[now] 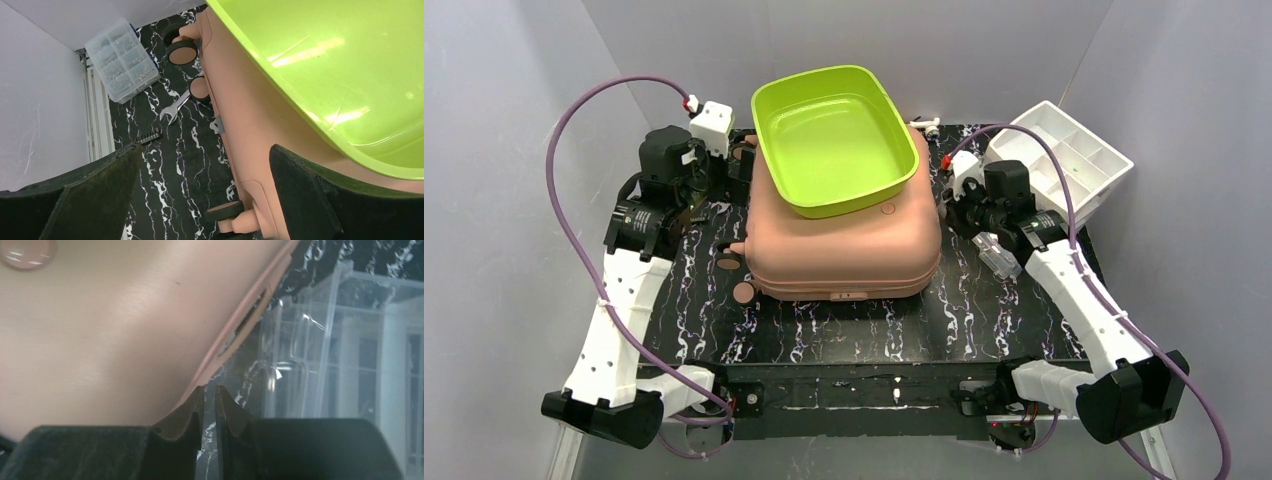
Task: Open, take out, and arrange the luggage
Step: Close the drawer in the storage box.
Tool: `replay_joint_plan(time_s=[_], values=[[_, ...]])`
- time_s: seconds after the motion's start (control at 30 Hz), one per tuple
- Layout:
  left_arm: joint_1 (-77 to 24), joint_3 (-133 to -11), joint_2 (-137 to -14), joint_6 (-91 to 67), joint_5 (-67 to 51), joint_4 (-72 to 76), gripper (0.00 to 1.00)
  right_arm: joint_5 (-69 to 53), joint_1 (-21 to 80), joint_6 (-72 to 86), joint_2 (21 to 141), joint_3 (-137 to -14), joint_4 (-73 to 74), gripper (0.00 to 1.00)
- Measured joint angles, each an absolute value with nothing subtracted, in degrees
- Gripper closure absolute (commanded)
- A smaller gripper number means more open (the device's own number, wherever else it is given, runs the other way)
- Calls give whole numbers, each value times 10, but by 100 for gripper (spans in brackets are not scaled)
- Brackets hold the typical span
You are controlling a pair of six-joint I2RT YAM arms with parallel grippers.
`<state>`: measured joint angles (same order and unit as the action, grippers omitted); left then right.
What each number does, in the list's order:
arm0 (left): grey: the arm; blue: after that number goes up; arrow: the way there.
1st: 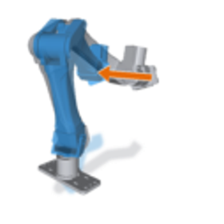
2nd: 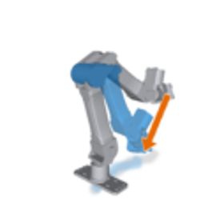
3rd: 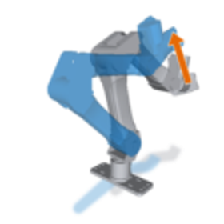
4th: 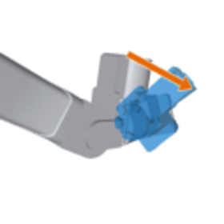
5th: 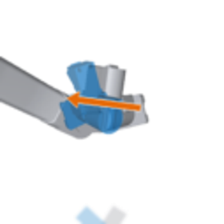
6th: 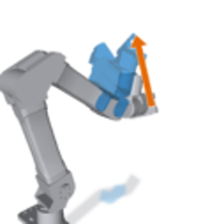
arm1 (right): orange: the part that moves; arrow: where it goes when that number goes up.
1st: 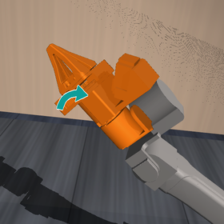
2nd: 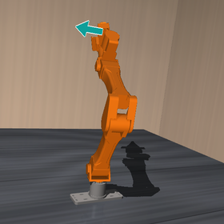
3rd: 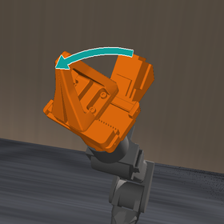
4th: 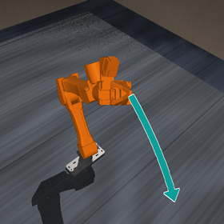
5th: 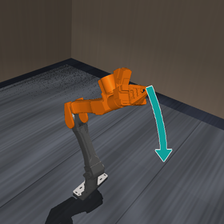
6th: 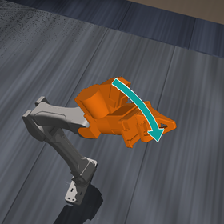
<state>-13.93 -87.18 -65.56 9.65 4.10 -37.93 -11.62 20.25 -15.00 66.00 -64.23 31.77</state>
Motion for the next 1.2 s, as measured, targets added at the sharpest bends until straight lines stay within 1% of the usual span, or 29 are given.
replay_joint_plan(time_s=[0.3, 0.33, 0.53, 0.83, 1.07, 1.2], values=[[-139, -838, -654, 100, 57, -379, 2, 83, 206, -152, 676, -610, 276, 81], [-139, -838, -654, 100, 59, -378, 2, 121, 206, -153, 678, -605, 265, 81], [-139, -838, -654, 100, 67, -377, 2, 214, 206, -168, 690, -597, 235, 81], [-139, -835, -655, 99, 72, -372, 2, 300, 207, -192, 733, -591, 186, 81], [-139, -831, -658, 98, 76, -369, 2, 324, 208, -203, 775, -587, 158, 81], [-139, -831, -661, 98, 78, -369, 2, 362, 208, -213, 799, -571, 133, 82]])
